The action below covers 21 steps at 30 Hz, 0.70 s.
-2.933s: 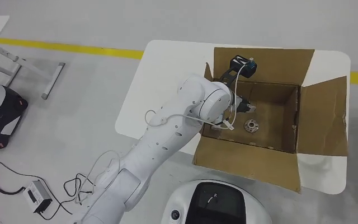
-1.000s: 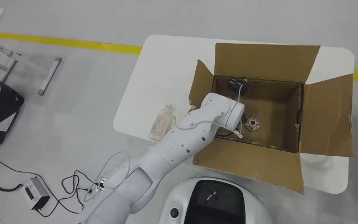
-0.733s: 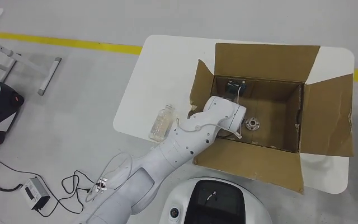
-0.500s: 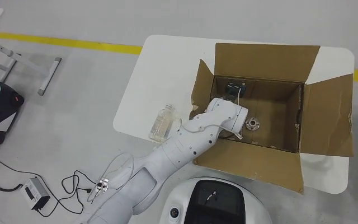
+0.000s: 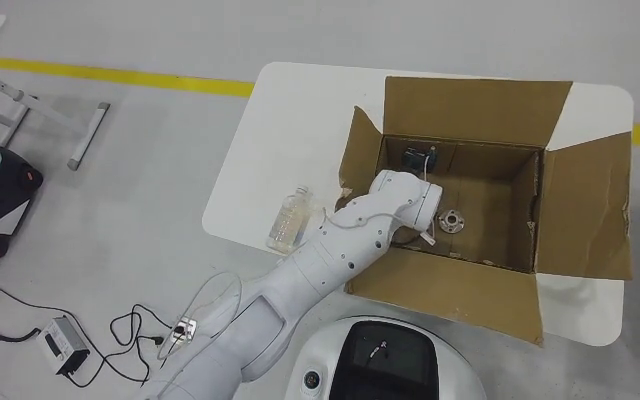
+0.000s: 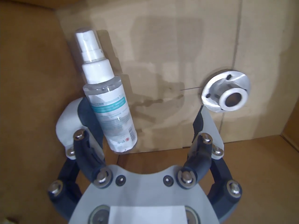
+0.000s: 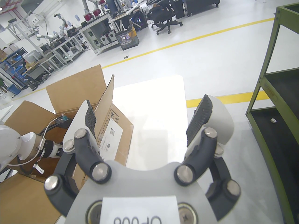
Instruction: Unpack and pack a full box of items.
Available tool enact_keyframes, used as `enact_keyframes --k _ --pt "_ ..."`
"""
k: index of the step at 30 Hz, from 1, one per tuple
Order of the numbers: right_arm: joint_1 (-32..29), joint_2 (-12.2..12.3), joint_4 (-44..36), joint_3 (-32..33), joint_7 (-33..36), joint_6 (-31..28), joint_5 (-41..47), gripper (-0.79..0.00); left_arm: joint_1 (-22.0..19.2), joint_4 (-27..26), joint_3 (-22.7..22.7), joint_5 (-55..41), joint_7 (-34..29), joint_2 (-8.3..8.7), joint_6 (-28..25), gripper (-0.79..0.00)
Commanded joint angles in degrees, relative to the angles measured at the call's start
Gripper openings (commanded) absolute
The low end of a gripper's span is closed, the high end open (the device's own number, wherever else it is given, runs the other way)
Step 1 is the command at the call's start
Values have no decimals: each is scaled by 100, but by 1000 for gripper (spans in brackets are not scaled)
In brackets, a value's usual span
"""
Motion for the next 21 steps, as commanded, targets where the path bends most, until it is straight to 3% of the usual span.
enact_keyframes --k 1,9,21 --pt "0 0 0 0 0 0 -1 0 9 -104 -70 -210 -19 -22 -12 -12" --pt "0 0 0 0 0 0 -1 0 -106 -427 -133 -198 -62 -65 -107 0" --pt "0 0 0 0 0 0 -1 0 -152 292 -76 -211 95 -186 -77 0"
